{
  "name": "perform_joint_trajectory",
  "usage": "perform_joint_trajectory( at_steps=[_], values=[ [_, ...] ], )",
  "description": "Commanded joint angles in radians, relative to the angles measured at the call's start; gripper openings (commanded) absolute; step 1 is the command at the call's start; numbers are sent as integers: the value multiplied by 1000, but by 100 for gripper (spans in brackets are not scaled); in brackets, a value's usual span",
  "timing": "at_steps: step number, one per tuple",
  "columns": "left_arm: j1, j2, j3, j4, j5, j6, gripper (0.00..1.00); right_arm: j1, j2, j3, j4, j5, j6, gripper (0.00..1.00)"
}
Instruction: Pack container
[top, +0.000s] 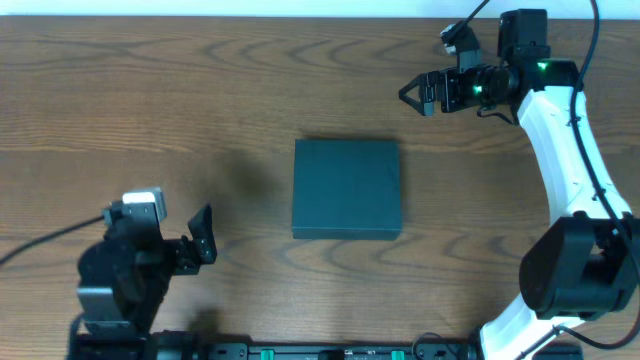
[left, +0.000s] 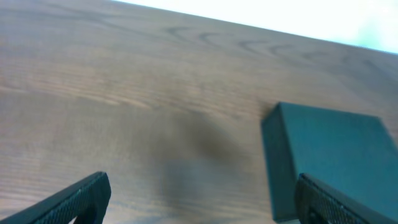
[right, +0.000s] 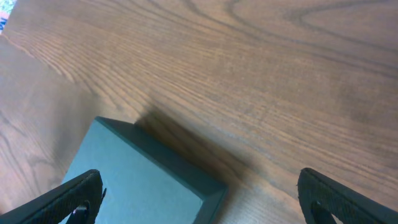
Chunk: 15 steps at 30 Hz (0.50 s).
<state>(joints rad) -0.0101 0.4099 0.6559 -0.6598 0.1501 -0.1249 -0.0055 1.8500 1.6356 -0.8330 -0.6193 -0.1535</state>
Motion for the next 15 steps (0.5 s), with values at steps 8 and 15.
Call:
perform_joint_trajectory(
  at_steps=[8,15],
  values=[
    [85,-345,-392,167,-134,-127,95,-5,-27,20,-1,-5,11,99],
    [90,-407,-488,168,-207,-145,95,-5,-27,20,-1,-5,11,99]
  ],
)
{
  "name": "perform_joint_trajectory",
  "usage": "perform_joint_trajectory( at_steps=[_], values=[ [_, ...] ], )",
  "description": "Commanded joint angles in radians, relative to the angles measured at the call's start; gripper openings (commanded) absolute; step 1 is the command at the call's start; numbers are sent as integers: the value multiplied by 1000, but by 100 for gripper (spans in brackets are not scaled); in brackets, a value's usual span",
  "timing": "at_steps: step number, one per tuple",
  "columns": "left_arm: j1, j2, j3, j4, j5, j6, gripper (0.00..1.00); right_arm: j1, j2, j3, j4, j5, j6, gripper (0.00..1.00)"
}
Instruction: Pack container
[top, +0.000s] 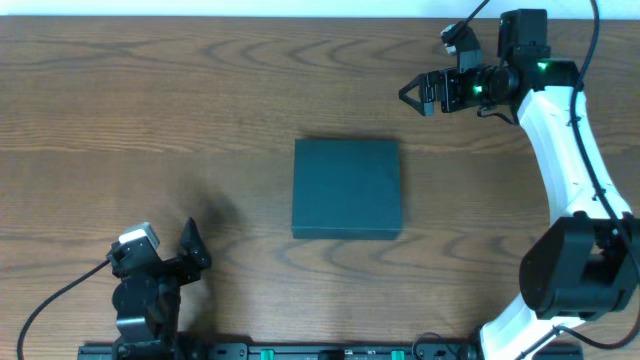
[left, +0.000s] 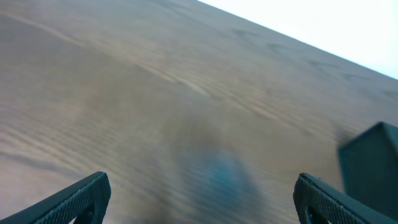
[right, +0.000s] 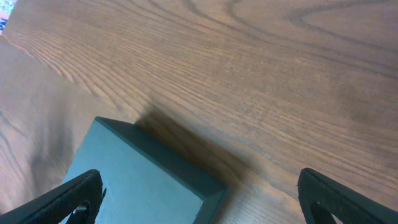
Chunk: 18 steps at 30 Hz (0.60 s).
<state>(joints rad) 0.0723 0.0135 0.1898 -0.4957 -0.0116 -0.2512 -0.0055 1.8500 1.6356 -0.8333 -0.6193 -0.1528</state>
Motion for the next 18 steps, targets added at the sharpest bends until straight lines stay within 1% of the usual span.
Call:
perform_joint_trajectory(
  at_steps=[1,6,10,18],
  values=[
    [8,-10,-32,3,-45,-19,95,-5,-27,20,0,-5,10,99],
    [8,-10,-53,6,-51,-18,95,-5,-27,20,0,-5,10,99],
    [8,-10,-53,4,-51,45,95,-5,-27,20,0,-5,10,99],
    [7,-9,-53,4,-50,45,95,-5,-27,20,0,-5,10,99]
  ],
)
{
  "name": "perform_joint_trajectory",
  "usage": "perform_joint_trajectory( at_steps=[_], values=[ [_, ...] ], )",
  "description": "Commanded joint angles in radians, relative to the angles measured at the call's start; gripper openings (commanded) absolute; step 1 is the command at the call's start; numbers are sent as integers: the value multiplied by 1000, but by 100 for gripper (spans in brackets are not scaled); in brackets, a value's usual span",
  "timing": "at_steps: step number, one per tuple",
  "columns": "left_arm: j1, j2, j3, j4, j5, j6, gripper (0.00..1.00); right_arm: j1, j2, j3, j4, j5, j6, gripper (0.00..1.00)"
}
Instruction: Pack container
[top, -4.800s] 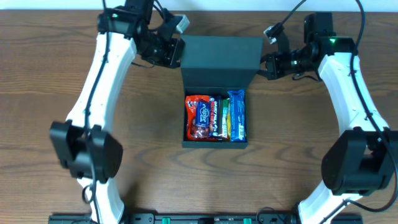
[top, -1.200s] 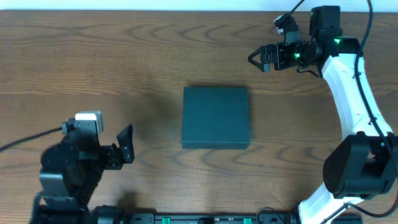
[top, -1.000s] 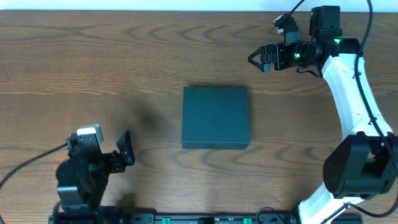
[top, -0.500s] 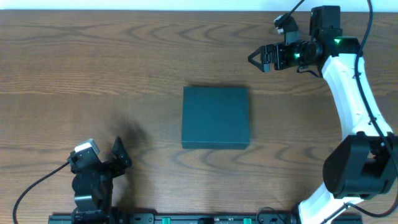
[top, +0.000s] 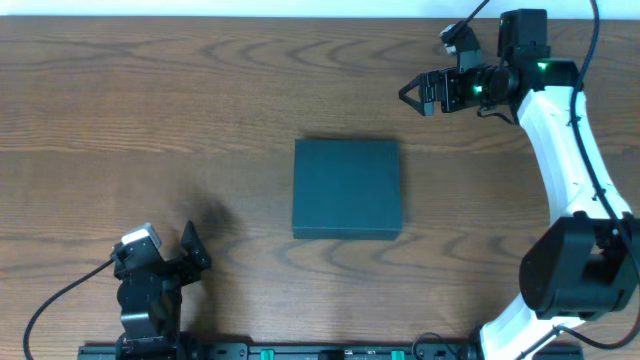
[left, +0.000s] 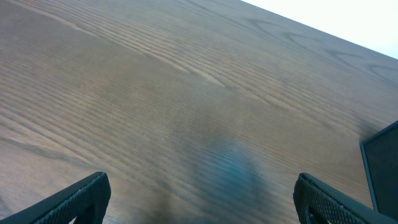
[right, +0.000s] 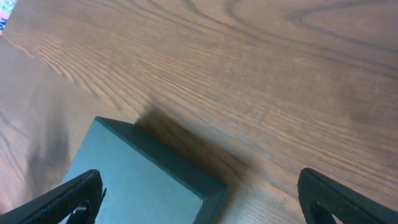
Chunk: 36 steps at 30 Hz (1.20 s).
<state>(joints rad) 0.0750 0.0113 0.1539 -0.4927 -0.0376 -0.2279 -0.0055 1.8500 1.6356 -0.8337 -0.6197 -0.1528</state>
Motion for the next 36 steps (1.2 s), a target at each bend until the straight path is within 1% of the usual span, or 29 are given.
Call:
perform_joint_trajectory(
  at_steps=[1,18,21,23,25,26,28,32,34,36],
  values=[
    [4,-7,-18,1,-24,22,95,-5,-27,20,0,-5,10,99],
    [4,-7,-18,1,-24,22,95,-5,-27,19,1,-4,10,99],
    [5,-7,-18,1,-24,22,95,11,-62,18,-3,13,9,99],
    [4,-7,-18,1,-24,22,95,32,-111,14,-3,129,-21,99],
    [4,-7,-18,1,-24,22,95,59,-193,0,-2,284,-20,99],
    [5,-7,-18,1,-24,22,95,71,-229,-8,-3,323,-20,99],
    [5,-7,-18,1,-24,22,95,100,-329,-31,-4,366,-21,99],
    [4,-7,-18,1,-24,22,95,130,-515,-103,17,475,-80,99],
    [5,-7,-18,1,-24,22,95,130,-607,-166,29,515,-80,99],
    [5,-7,-18,1,-24,22,95,130,-716,-276,80,540,-80,99]
  ],
)
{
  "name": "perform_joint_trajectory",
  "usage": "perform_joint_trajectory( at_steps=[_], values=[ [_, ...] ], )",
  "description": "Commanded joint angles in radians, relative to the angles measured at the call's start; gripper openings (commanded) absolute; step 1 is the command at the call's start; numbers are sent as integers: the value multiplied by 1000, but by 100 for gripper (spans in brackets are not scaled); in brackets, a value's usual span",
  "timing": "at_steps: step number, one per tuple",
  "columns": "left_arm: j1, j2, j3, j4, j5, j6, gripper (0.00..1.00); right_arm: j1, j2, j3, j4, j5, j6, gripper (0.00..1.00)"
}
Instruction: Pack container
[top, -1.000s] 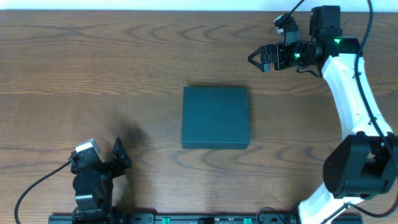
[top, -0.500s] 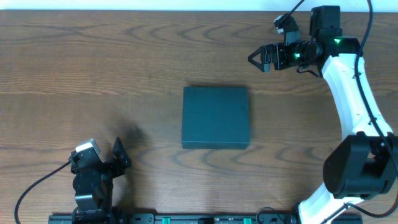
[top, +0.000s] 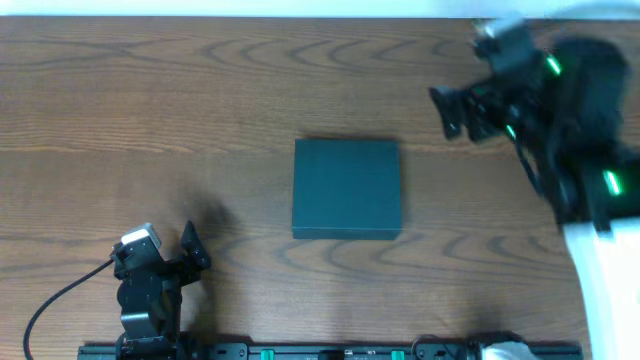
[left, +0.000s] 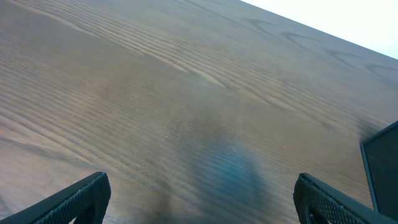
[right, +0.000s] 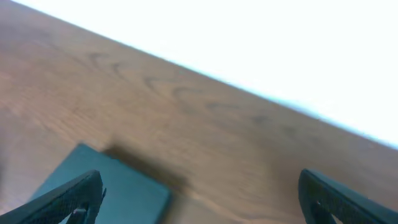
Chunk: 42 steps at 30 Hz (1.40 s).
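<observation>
A dark teal closed box (top: 347, 188) lies flat at the middle of the wooden table (top: 200, 100). Its corner shows at the right edge of the left wrist view (left: 382, 162) and at the lower left of the right wrist view (right: 106, 186). My left gripper (top: 190, 250) rests open near the front left edge, far from the box, with nothing between its fingers (left: 74, 199). My right gripper (top: 455, 112) is open and empty at the back right, blurred by motion, with the box ahead of it.
The arm bases and a black rail (top: 330, 352) run along the front edge. The bright white strip beyond the table's far edge (right: 280, 56) fills the top of the right wrist view.
My right arm has shifted to the right and toward the front and now looks blurred; its camera has tilted up to take in the far table edge. Left arm and box are unchanged.
At first my left gripper was open left of the box, higher up the table. Then it was back near the front left edge, where it has stayed. My right gripper held still at the back right until now, when it has moved. The box never shifted.
</observation>
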<state>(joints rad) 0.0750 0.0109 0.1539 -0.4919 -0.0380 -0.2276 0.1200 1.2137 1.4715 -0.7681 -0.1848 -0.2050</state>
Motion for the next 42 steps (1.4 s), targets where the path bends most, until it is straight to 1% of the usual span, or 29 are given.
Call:
perform_joint_trajectory(
  at_steps=[1,5,8,11,15,20,27,33,42],
  values=[
    [4,-6,-18,0,-23,22,95,4,-139,-187,61,107,-28,99],
    [4,-6,-18,0,-23,22,95,2,-380,-516,246,106,-27,99],
    [4,-6,-18,0,-23,22,95,-10,-546,-727,327,106,-8,99],
    [5,-6,-18,0,-23,22,95,-22,-683,-883,370,106,22,99],
    [4,-6,-18,0,-23,22,95,-49,-864,-1059,383,106,103,99],
    [4,-6,-18,0,-23,22,95,-78,-1021,-1183,383,106,166,99],
    [4,-6,-18,0,-23,22,95,-80,-1176,-1293,335,106,168,99],
    [5,-6,-18,0,-23,22,95,-80,-1209,-1342,312,106,168,99],
    [5,-6,-18,0,-23,22,95,-80,-1209,-1342,313,106,167,99]
  ],
)
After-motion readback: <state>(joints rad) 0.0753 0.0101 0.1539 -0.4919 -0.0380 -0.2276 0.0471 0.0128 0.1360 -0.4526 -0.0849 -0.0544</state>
